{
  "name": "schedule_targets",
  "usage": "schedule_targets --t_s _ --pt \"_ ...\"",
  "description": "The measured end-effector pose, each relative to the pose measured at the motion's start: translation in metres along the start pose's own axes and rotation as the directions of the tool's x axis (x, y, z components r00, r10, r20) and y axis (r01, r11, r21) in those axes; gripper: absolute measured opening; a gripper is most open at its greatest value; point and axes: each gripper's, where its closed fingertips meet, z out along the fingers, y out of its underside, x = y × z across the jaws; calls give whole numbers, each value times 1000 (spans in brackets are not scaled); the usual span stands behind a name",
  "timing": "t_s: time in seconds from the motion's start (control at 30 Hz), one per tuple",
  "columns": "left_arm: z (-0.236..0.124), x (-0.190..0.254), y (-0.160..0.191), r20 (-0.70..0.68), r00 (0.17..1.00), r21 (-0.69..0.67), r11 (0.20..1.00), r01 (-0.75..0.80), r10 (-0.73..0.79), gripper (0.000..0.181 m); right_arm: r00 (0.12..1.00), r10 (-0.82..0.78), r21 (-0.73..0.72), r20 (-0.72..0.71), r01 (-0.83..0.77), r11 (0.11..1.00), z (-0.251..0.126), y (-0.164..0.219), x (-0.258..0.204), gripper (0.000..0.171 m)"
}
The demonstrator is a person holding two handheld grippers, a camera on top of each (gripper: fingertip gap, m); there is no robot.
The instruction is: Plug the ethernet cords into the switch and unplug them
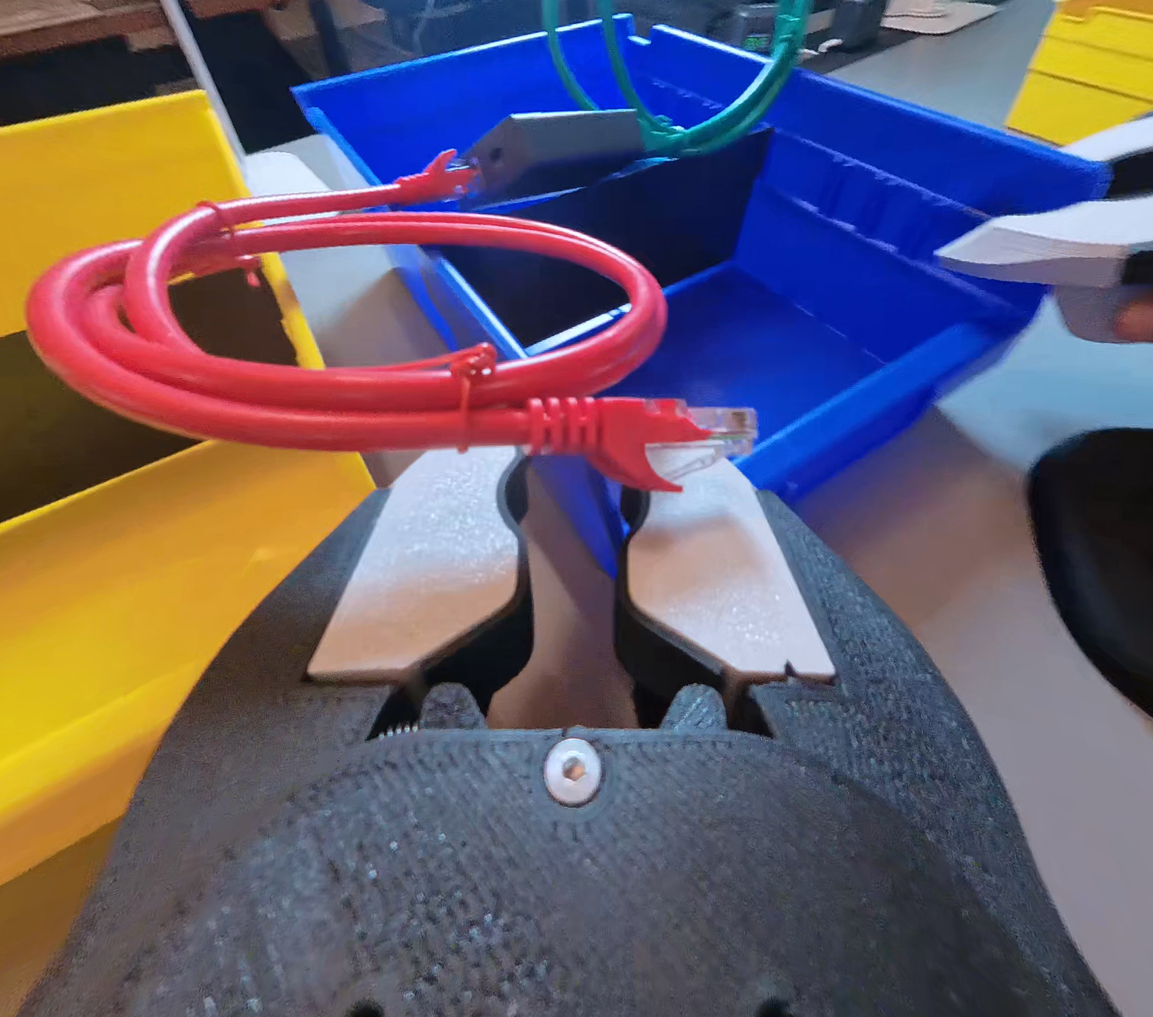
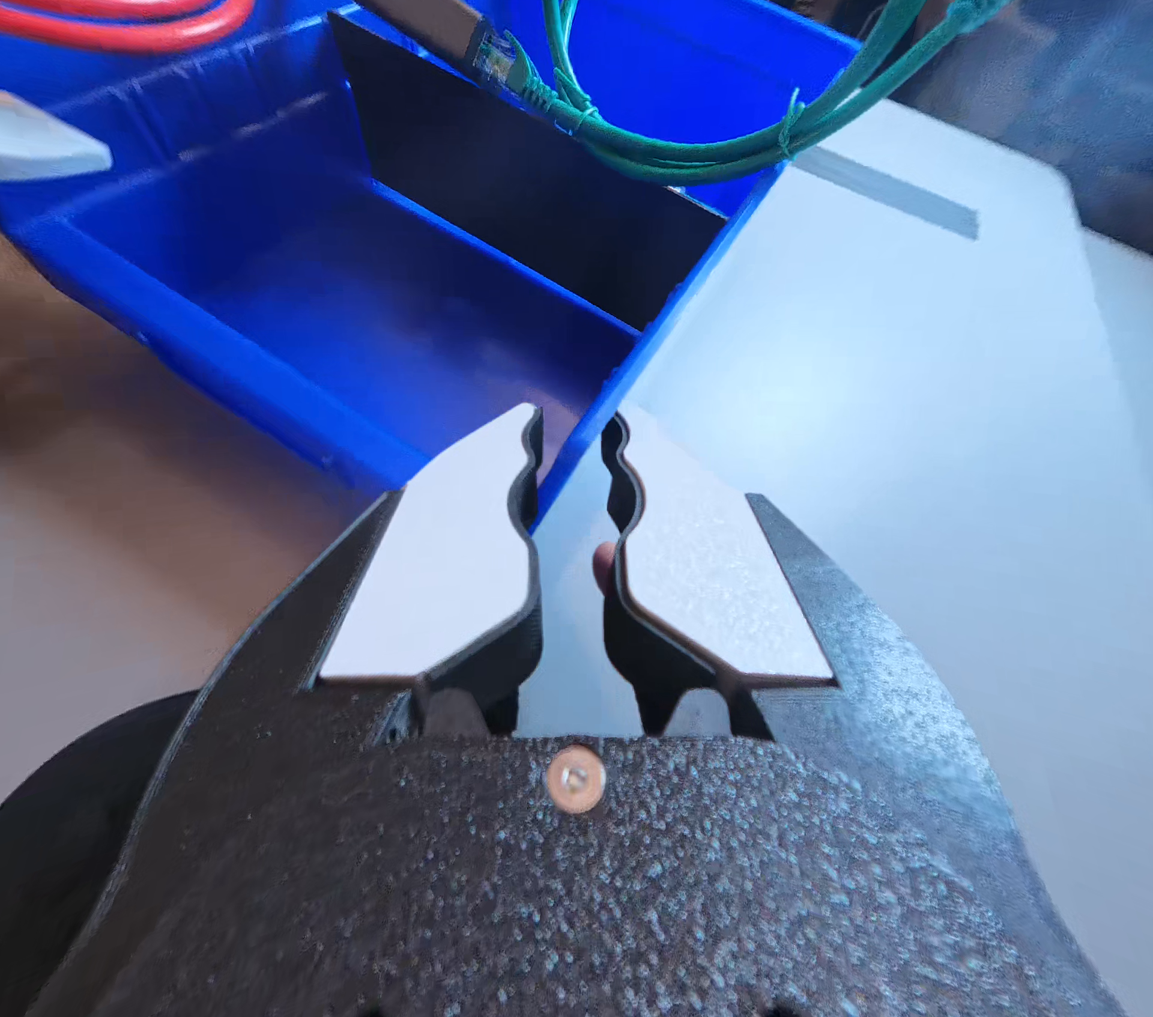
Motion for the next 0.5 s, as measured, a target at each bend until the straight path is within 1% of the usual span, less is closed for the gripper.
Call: schedule_targets --t_s 0.03,0.13,0.17,0.23,0.33,0.43,0.5 --pt "2 -2 1 27 1000 9 1000 -15 15 21 1000 -22 2 -15 23 1000 -3 1 -1 17" --pt "-7 7 2 15 999 5 999 -47 46 18 999 -38 33 -34 39 999 -21 0 -7 16" --pt "-14 12 0 -1 998 9 998 -60 60 18 997 -56 57 -54 59 997 -32 -3 -9 16" --pt "-35 24 -9 -34 997 60 996 -66 68 16 994 -72 109 -87 82 991 -61 -13 -16 15" --pt "-79 45 -24 -35 987 149 978 -149 156 17 984 -114 181 -137 138 974 -111 -30 -33 15" --pt "-131 57 -32 -25 976 193 959 -209 218 18 975 -162 226 -149 193 955 -155 -45 -62 15" --pt "-170 58 -37 9 965 209 943 -258 262 19 974 -180 266 -136 211 941 -176 -56 -87 15"
